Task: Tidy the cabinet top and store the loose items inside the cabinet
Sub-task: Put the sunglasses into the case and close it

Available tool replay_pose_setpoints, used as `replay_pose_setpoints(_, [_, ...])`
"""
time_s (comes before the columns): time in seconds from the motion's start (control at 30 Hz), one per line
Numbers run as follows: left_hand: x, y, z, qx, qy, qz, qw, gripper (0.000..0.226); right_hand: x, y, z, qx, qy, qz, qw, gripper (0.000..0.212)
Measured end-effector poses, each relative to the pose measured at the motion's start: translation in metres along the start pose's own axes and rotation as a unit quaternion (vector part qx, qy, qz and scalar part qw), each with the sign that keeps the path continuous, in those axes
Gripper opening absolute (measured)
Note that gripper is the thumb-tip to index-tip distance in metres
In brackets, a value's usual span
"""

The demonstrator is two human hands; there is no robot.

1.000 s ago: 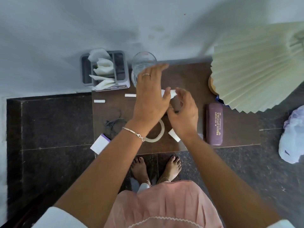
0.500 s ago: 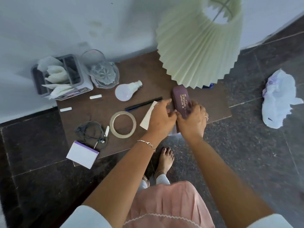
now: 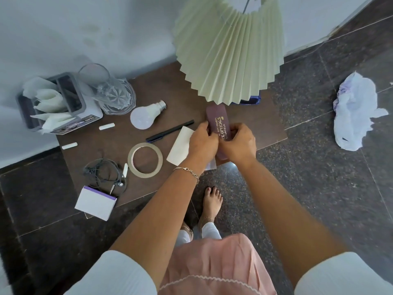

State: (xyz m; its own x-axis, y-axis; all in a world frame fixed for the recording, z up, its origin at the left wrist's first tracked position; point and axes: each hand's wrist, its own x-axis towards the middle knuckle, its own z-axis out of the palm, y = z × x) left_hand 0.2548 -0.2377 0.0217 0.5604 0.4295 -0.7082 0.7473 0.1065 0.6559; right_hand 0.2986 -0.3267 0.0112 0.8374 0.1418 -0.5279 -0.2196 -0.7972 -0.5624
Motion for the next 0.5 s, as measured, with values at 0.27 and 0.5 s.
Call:
replay_pose_setpoints(0.27, [0.0,0.002,0.013,0.07,0.066,0.026,0.995,0.049,-0.019,0.012,0.002,0.051,0.062,-0.006,0.997,0.038])
replay_pose_setpoints(0.5, [-0.007,0.01,0.019,0.148,0.117,0.038,0.981,0.063,-0.034,0.011,0.0,0.082,0.095,-0.018,0.992,0.028])
